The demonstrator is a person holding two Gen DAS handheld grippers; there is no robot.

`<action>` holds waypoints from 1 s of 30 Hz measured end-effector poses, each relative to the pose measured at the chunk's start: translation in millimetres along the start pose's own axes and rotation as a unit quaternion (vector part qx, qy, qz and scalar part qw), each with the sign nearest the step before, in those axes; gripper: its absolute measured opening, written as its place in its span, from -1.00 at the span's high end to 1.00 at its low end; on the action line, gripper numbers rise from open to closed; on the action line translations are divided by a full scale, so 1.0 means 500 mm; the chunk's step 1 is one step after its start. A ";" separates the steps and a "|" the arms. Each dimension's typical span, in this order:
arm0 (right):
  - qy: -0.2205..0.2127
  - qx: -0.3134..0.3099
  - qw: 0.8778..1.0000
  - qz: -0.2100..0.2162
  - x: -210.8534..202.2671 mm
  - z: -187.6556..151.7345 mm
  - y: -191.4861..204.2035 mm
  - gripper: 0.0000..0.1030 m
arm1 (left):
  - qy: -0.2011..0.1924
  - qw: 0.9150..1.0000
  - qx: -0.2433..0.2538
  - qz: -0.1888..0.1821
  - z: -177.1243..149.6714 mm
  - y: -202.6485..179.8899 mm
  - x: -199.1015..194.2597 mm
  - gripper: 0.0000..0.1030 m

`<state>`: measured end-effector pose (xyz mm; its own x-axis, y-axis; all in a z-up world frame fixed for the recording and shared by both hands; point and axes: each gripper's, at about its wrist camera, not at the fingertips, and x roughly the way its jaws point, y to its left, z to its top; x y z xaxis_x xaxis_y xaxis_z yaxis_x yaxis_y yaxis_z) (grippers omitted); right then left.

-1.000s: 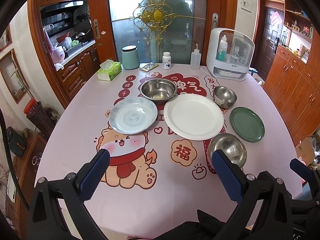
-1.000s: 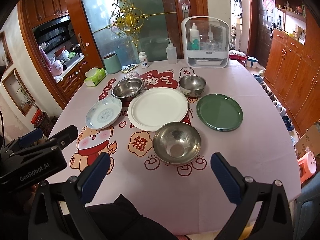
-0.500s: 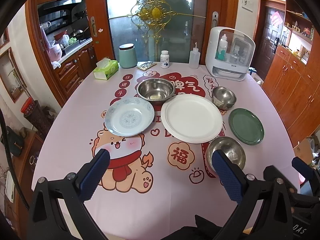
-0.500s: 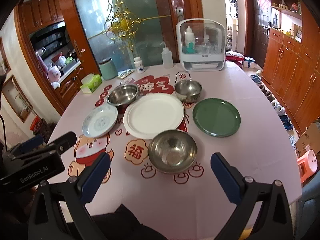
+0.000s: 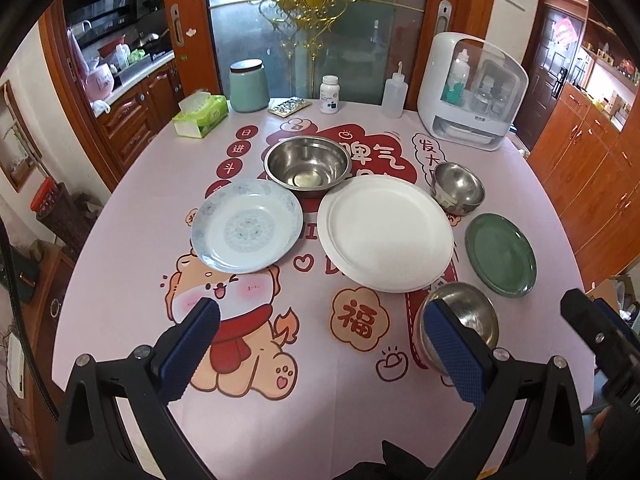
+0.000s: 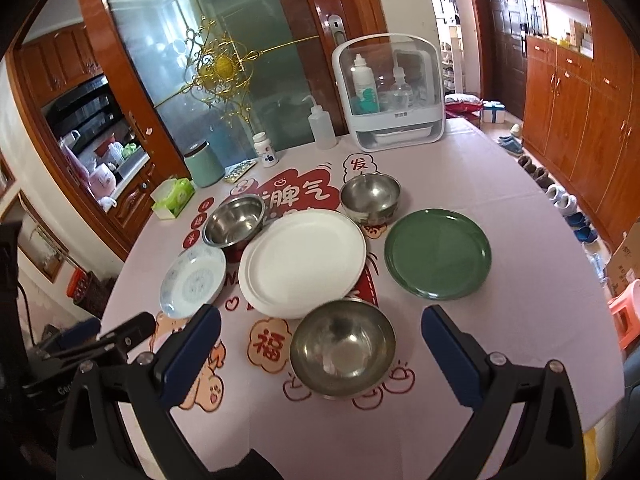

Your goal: Organize plates and bowls

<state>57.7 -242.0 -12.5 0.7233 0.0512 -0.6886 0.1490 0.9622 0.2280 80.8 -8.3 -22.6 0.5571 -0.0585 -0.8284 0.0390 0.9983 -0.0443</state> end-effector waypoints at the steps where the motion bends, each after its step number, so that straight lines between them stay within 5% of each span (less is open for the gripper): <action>1: 0.001 0.003 1.000 0.005 0.007 0.006 -0.005 -0.96 | 0.003 1.000 -0.003 -0.001 0.005 0.001 0.008 -0.98; 12: 0.043 0.046 0.997 0.035 0.119 0.069 -0.067 -0.96 | 0.033 0.999 -0.034 -0.009 0.058 0.013 0.120 -0.98; 30: 0.156 0.132 0.971 0.125 0.365 0.065 -0.163 -0.92 | 0.079 0.987 -0.091 -0.102 0.088 0.025 0.350 -0.96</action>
<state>199.7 -319.8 -134.3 0.5254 0.3921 -0.7551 0.1930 0.8095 0.5545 215.1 -6.1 -143.5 0.4161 -0.2707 -0.8681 -0.0205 0.9516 -0.3065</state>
